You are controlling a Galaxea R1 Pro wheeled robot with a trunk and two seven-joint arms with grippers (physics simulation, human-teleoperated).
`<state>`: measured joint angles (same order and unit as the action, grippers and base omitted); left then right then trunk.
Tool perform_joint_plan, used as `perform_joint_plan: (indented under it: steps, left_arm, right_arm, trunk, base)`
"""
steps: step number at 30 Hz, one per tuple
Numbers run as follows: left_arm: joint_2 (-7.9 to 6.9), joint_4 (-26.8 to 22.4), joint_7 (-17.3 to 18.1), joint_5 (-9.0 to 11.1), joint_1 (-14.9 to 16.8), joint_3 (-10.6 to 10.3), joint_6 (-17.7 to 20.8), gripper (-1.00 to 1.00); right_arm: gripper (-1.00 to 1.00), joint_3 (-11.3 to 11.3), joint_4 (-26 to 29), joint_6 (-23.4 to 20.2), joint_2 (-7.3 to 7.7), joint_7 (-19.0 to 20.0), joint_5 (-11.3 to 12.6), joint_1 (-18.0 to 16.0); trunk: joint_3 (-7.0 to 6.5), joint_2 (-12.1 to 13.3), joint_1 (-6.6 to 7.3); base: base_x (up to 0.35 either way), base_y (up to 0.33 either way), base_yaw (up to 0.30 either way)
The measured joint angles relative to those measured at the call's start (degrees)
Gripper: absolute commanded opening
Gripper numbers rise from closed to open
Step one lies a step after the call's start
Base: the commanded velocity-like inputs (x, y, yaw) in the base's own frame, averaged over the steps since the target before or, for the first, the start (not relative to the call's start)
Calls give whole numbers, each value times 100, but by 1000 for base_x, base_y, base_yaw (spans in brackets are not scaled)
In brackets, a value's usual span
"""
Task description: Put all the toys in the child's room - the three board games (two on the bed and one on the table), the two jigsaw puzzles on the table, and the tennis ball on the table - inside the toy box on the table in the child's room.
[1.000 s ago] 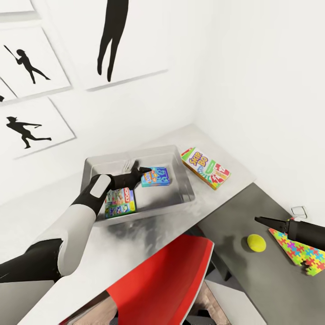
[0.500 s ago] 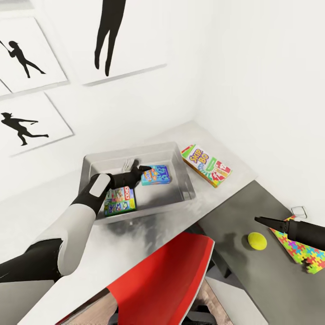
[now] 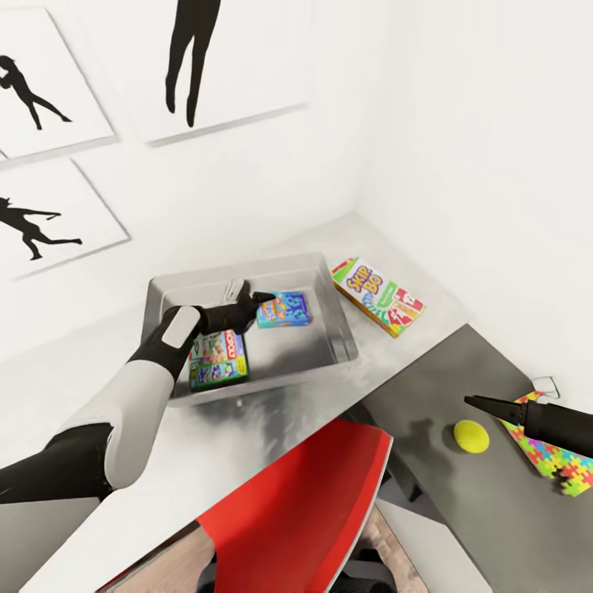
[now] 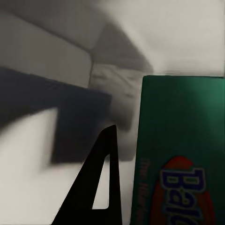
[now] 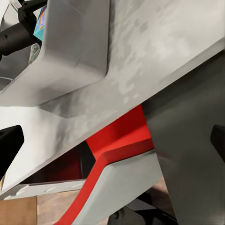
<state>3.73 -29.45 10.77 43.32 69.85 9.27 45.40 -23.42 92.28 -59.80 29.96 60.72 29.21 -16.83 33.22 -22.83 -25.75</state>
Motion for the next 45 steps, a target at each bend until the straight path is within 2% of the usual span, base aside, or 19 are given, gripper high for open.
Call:
perform_joint_plan:
  steps: [13, 14, 16, 20, 30, 35, 45]
  left_arm:
    - [7, -49, -31, 87, 43, 3, 15, -100]
    - [8, -51, -55, 98, 45, 4, 15, 100]
    - [24, -99, -223, 130, 50, 4, 25, 100]
    - [44, -145, -310, 153, 53, 2, 31, 100]
    - [55, -335, -301, 322, 53, 5, 152, 100]
    - [61, -392, -319, 244, 53, 8, 190, 100]
    - [59, -254, -346, 657, 49, -42, 344, 100]
  right_arm:
    - [100, -2, 0, -1, 1, 0, 4, 7]
    - [100, -2, 0, -1, 0, 0, 4, 7]
    - [100, -2, 0, -1, 0, 0, 4, 8]
    - [100, -1, 0, -1, 0, 0, 4, 8]
    - [100, -2, 0, -1, -11, 0, 4, 6]
    - [100, -2, 0, -1, -21, 0, 4, 8]
    - [100, 1, 0, -1, -33, 0, 4, 3]
  trunk:
    - [62, -3, 2]
    - [63, -3, 2]
    - [64, -3, 2]
    - [65, -3, 3]
    - [65, -3, 2]
    - [65, -2, 1]
    - [66, -2, 2]
  base:
    - [0, 0, 0]
    - [0, 0, 0]
    - [0, 0, 0]
    - [0, 0, 0]
    - [0, 0, 0]
    - [0, 0, 0]
    - [0, 0, 0]
